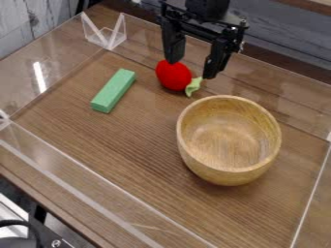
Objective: Move the red object to the right side of the table
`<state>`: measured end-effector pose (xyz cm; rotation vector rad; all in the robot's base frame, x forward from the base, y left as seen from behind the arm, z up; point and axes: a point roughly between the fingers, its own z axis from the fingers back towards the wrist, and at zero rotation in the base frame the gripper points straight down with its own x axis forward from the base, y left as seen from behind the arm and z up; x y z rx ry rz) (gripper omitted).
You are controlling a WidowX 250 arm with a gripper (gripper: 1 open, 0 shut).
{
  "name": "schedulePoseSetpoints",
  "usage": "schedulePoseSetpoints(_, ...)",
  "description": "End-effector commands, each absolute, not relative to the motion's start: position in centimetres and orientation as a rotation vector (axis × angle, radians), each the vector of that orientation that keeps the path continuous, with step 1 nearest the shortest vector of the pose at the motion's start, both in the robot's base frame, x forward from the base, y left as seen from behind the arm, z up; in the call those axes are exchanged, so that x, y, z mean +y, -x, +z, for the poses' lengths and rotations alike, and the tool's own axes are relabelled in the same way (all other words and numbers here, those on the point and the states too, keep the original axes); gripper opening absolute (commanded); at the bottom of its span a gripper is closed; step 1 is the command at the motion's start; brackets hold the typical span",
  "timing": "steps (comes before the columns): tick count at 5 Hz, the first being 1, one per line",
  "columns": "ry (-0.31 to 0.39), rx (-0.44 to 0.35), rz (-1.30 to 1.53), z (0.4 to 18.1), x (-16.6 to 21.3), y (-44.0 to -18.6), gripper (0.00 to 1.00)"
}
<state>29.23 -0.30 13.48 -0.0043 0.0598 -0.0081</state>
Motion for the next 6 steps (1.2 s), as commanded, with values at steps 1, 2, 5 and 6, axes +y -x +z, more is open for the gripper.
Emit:
schedulePoseSetpoints(1,0.012,0.049,-0.017,13.5,-0.2,-29.2,1.0)
schedulePoseSetpoints(2,0.021,0.036,-0.027,13.6,-0.1,-29.2,1.0)
schedulePoseSetpoints(5,0.082,-0.052,-0.077,16.7,0.5,-29.1,1.0)
schedulePoseSetpoints(6,0.086,-0.05,-0.098,16.5,-0.3,-28.9,1.0)
